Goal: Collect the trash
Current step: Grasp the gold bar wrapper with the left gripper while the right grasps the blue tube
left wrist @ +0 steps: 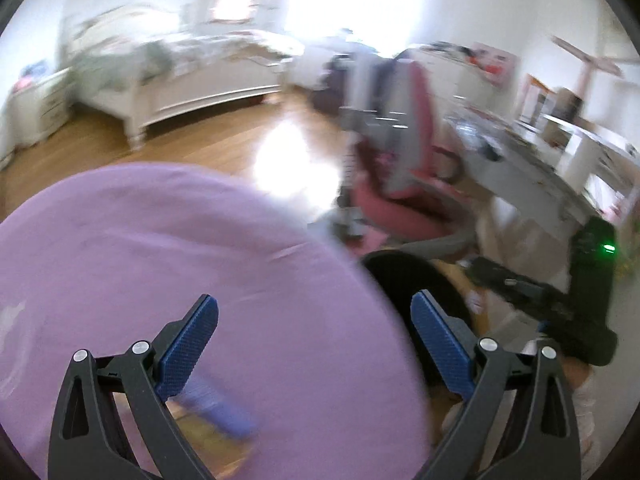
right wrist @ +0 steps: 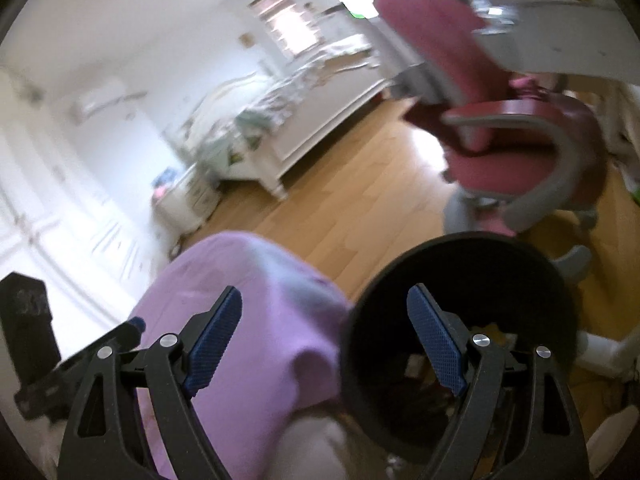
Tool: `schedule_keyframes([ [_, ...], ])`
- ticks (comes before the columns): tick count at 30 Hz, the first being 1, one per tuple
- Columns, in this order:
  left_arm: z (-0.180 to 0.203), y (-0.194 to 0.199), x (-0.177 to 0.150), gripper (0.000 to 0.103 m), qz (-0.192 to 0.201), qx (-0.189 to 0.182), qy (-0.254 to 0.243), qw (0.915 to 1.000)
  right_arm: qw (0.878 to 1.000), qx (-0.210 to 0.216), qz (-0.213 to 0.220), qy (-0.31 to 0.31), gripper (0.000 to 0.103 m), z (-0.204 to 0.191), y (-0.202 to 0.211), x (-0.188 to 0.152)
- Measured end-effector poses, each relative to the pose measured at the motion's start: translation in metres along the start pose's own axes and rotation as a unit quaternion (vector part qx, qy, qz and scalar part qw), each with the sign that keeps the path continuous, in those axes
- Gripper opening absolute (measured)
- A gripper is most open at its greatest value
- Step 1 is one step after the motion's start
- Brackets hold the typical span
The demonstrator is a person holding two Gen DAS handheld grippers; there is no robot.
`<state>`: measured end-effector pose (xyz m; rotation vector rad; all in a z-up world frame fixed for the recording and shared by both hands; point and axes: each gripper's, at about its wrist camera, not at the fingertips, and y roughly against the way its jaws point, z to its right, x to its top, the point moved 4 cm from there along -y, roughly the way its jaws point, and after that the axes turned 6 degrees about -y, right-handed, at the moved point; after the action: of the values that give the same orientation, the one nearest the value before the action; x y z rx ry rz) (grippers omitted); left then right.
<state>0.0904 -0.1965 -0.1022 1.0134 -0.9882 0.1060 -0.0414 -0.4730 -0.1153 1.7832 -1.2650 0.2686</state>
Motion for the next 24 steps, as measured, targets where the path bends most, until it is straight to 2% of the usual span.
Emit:
schedule_keyframes([
  [1,-0.012,0.004,-0.005,0.095,-0.003,0.011,0.014,0.9998,1.000,0.008,-0.011,0.019,0.083,-0.014,-0.005,-0.007],
  [3,-0.041,0.015,-0.022,0.093,-0.013,0.013,0.056,0.9983,0.998,0.015,-0.028,0.047,0.073,-0.034,-0.011,-0.016],
  [4,-0.052,0.018,-0.032,0.082,-0.023,0.019,0.073,0.9969,0.997,0.018,-0.039,0.064,0.070,-0.045,-0.016,-0.023],
  [6,-0.063,0.018,-0.046,0.065,-0.047,0.031,0.092,0.9942,0.993,0.024,-0.058,0.098,0.068,-0.069,-0.025,-0.039],
  [10,-0.075,0.008,-0.062,0.061,-0.073,0.036,0.114,0.9901,0.987,0.044,-0.083,0.128,0.068,-0.102,-0.036,-0.062],
  [12,-0.075,0.003,-0.062,0.061,-0.073,0.030,0.123,0.9892,0.983,0.046,-0.095,0.148,0.068,-0.114,-0.040,-0.074],
  [14,-0.073,0.000,-0.059,0.061,-0.069,0.044,0.110,0.9905,0.980,0.045,-0.104,0.165,0.068,-0.124,-0.041,-0.084],
  [17,-0.068,-0.002,-0.060,0.043,-0.071,0.086,0.075,0.9909,0.976,0.041,-0.114,0.183,0.066,-0.133,-0.042,-0.095],
  [19,-0.072,0.002,-0.063,0.025,-0.073,0.090,0.076,0.9903,0.973,0.038,-0.120,0.192,0.065,-0.139,-0.044,-0.100],
  [20,-0.078,0.004,-0.064,0.021,-0.074,0.085,0.081,0.9903,0.973,0.037,-0.121,0.195,0.065,-0.141,-0.044,-0.103],
  [21,-0.086,0.006,-0.065,0.009,-0.077,0.082,0.086,0.9899,0.972,0.037,-0.124,0.197,0.065,-0.144,-0.045,-0.104],
  [22,-0.090,0.006,-0.067,0.005,-0.078,0.078,0.090,0.9898,0.971,0.038,-0.126,0.198,0.065,-0.144,-0.046,-0.105],
  [24,-0.101,0.013,-0.070,0.005,-0.077,0.075,0.089,0.9903,0.969,0.041,-0.132,0.204,0.065,-0.152,-0.050,-0.106],
])
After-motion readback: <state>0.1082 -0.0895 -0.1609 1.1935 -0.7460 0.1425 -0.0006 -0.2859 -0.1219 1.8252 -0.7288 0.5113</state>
